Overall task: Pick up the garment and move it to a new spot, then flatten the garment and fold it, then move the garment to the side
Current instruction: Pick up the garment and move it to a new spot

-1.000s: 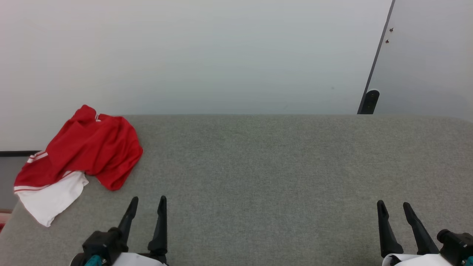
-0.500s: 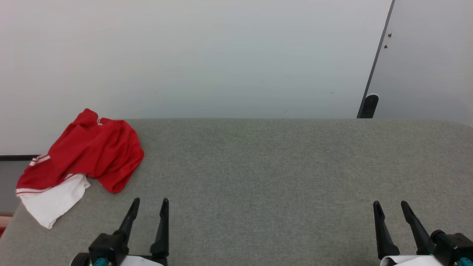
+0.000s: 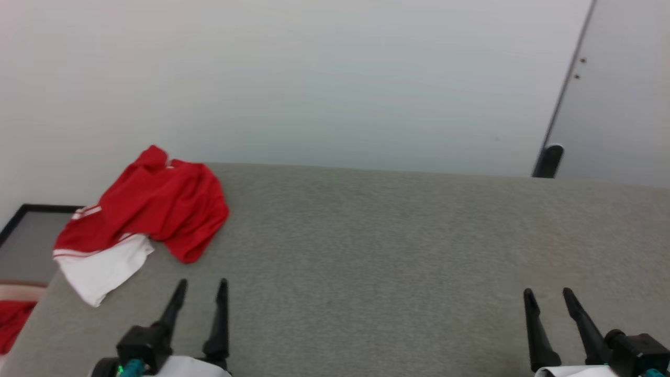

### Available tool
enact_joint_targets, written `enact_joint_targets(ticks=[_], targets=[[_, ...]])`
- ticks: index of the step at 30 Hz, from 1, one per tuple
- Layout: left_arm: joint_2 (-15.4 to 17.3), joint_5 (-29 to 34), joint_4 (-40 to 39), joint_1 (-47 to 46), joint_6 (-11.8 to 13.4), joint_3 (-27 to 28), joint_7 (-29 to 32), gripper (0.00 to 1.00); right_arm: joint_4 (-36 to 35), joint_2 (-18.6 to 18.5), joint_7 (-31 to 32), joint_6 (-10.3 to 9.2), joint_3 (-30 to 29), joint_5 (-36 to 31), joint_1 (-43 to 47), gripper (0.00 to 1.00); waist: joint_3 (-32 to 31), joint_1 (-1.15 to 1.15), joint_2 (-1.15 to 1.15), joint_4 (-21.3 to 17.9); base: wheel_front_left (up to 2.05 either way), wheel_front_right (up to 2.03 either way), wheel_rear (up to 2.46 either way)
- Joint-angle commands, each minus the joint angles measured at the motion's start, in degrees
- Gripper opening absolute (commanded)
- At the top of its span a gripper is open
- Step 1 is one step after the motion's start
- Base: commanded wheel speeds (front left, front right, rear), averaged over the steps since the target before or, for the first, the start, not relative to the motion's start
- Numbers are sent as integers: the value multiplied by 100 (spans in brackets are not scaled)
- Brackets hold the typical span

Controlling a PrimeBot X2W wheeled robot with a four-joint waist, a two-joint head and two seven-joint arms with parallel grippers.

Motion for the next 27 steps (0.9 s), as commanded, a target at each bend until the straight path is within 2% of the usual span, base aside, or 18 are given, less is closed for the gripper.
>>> enact_joint_targets(ticks=[1,9,14,20,25,27], targets=[[25,66,37,-63,59,90,3,100,-19,15,4,33,62,2,42,100,-54,0,0,329,0,0,0],[39,217,316,-252,327,364,4,100,89,23,-27,32,407,71,-133,100,-148,0,0,1199,0,0,0],[-5,121,443,-296,372,401,4,100,211,23,-80,29,527,140,-197,100,-162,0,0,1497,0,0,0],[183,-131,736,-963,173,386,195,100,239,21,-71,29,580,88,-255,100,-11,0,0,1509,0,0,0],[562,-671,907,-1995,17,387,1129,100,87,-31,63,29,606,-42,-355,100,358,0,0,1310,0,0,0],[854,-837,995,-2472,-12,386,1603,100,-14,-98,134,29,626,-101,-387,100,550,0,0,1205,0,0,0]])
